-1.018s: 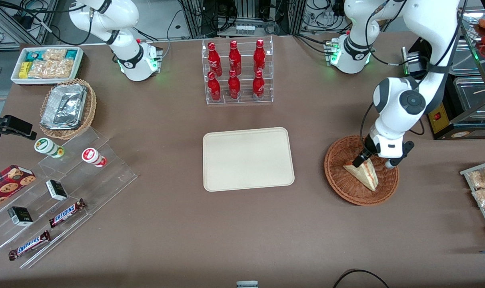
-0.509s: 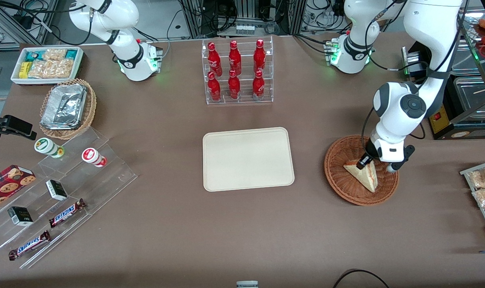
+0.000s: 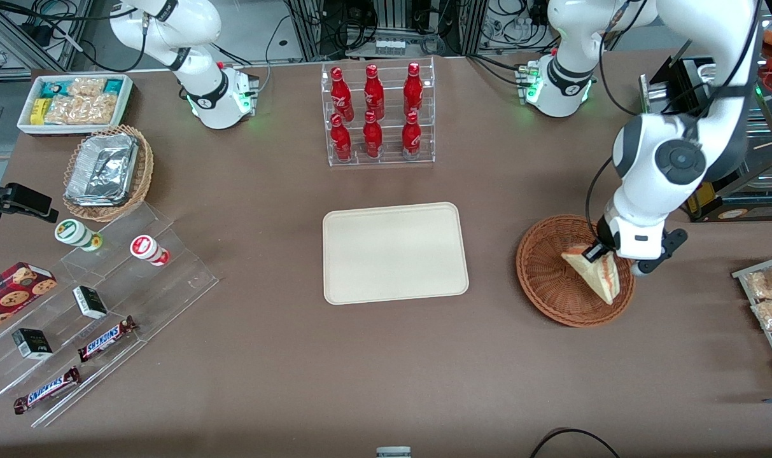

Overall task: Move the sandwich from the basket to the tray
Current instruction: 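Close the left gripper on the sandwich and lift it, then carry the sandwich with the left gripper over the cream tray, then lower the sandwich onto the tray and open the left gripper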

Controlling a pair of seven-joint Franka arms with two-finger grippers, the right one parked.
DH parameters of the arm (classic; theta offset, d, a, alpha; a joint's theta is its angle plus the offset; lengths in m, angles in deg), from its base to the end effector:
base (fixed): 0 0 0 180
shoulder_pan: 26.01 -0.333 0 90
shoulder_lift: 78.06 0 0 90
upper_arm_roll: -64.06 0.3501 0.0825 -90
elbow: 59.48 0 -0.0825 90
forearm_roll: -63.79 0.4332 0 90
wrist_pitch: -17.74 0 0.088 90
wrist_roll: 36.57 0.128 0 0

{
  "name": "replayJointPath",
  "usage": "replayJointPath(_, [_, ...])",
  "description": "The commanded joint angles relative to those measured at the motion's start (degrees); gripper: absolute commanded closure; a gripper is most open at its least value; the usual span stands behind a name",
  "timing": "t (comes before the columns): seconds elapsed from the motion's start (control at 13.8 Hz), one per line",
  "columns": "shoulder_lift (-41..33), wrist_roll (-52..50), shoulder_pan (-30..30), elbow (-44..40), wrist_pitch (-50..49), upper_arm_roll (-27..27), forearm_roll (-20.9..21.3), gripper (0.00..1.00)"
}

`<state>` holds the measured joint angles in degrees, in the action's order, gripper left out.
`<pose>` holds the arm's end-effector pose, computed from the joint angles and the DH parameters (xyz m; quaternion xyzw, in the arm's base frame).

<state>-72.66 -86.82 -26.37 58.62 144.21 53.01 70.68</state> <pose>0.6072 -0.1070 0.3815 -0.9508 -0.3061 -0.0437 0.0210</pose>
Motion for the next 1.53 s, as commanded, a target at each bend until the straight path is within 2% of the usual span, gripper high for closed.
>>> replayJointPath(0.0, [2.06, -0.73, 0.19, -13.02, -12.18, -5.63, 0.84, 1.0])
replayJointPath(0.22, [6.1, -1.51, 0.37, -21.84, -16.96, -14.58, 0.23, 1.0])
replayJointPath(0.36, [9.61, -3.26, 0.72, -24.57, -16.88, -21.27, 0.66, 1.0])
replayJointPath(0.51, [14.0, -5.21, 1.68, -27.47, -16.52, -25.58, 1.63, 1.0])
replayJointPath(0.73, [19.81, -5.65, 8.96, -29.85, -16.18, -25.52, 5.93, 1.0])
replayJointPath(0.87, [24.81, -8.18, 12.39, -32.48, -14.95, -25.52, 10.31, 1.0])
replayJointPath(1.02, [30.52, -10.48, 16.87, -36.96, -14.5, -25.43, 13.4, 1.0])
replayJointPath(1.16, [33.87, -11.45, 19.26, -37.42, -13.46, -24.64, 16.56, 1.0])
replayJointPath(1.45, [38.54, -13.37, 22.25, -37.07, -9.67, -22.63, 18.25, 1.0])
